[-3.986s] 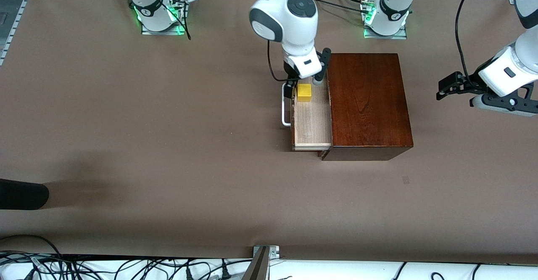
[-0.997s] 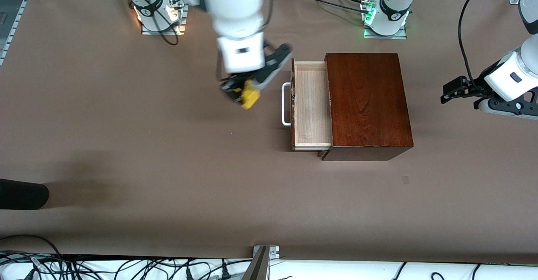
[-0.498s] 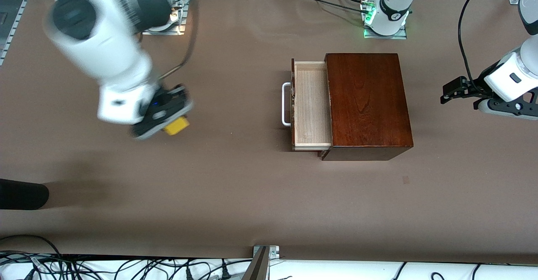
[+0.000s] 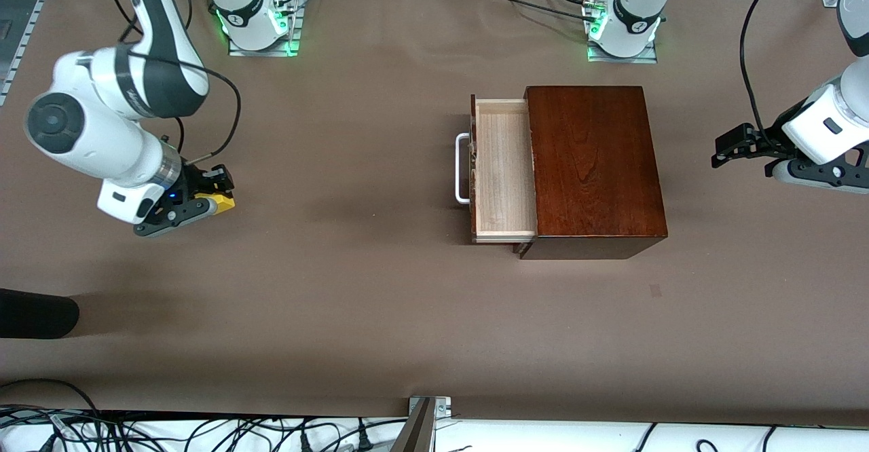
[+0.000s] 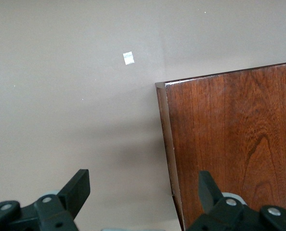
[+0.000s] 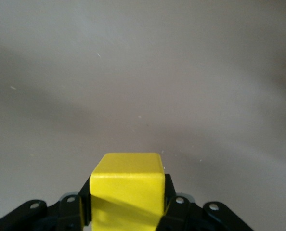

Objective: Open drawer, take yellow block, close drawer
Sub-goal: 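Carry the yellow block away from the box and lower it to the table, then open the right gripper to release the block and raise it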

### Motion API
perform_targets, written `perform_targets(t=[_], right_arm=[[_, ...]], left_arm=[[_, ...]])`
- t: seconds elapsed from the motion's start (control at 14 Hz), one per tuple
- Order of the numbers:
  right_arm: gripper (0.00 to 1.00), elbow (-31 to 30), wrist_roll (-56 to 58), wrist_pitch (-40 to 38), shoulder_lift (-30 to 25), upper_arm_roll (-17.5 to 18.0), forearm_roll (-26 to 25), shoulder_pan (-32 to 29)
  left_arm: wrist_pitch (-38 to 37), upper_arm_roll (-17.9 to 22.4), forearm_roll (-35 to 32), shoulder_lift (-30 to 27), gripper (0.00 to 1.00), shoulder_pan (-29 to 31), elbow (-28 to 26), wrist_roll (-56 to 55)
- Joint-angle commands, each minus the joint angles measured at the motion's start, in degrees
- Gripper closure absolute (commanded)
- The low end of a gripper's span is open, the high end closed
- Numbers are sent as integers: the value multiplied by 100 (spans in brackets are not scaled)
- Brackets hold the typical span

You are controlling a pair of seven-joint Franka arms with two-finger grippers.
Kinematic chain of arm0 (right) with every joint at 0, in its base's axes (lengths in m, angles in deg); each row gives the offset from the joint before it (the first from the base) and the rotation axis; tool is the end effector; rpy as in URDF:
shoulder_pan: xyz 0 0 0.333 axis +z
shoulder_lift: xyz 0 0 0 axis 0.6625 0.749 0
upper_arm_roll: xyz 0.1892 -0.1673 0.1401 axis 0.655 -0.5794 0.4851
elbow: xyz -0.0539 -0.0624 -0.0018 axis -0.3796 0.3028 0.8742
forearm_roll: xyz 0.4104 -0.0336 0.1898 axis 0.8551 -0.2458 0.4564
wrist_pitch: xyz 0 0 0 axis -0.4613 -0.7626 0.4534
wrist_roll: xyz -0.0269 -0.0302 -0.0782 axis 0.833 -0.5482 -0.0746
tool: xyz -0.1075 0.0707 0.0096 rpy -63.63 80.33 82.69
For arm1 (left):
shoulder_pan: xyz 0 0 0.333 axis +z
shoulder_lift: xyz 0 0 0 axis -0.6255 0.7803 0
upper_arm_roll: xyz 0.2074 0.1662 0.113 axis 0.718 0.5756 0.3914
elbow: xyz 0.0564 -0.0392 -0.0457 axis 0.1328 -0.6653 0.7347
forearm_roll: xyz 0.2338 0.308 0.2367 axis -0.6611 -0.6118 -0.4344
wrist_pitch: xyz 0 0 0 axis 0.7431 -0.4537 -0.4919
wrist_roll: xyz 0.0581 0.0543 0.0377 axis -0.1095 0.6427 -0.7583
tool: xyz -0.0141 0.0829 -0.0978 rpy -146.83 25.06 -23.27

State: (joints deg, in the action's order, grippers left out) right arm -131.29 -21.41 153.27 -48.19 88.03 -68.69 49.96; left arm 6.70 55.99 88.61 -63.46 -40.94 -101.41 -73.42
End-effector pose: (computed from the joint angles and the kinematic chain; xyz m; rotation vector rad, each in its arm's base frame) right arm 0.6400 0.0909 0.2984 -3.0620 -0.5825 0.1049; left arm 0.6319 0.0064 0.4827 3.1164 -0.1960 -0.1105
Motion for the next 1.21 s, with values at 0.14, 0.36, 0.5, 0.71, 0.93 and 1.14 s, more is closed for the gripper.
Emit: perform_targets(t=[0.14,0.36,0.5,0.71,0.93,1.14], right_arm=[[100,-1633,-543,1563,-392,21,-132,-143],[100,-2109,-1298,2382,-190,12,-132,-152],[100,-2137,-1555,2507,-6,21,-132,-152],[100,-2137,-1739,2867,319,21,-132,-152],[100,-2137,-1975,3166,557,21,-132,-134],[100,-2137,-2232,3166,601,47,-149,-134]], left_arm=[[4,-29,38,36,0,47,84,129],[4,-38,38,36,0,47,84,129],[4,-47,38,27,0,47,84,129],[4,-47,38,27,0,47,84,138],[-5,-47,38,27,0,47,84,138],[-5,-56,29,27,0,38,93,138]])
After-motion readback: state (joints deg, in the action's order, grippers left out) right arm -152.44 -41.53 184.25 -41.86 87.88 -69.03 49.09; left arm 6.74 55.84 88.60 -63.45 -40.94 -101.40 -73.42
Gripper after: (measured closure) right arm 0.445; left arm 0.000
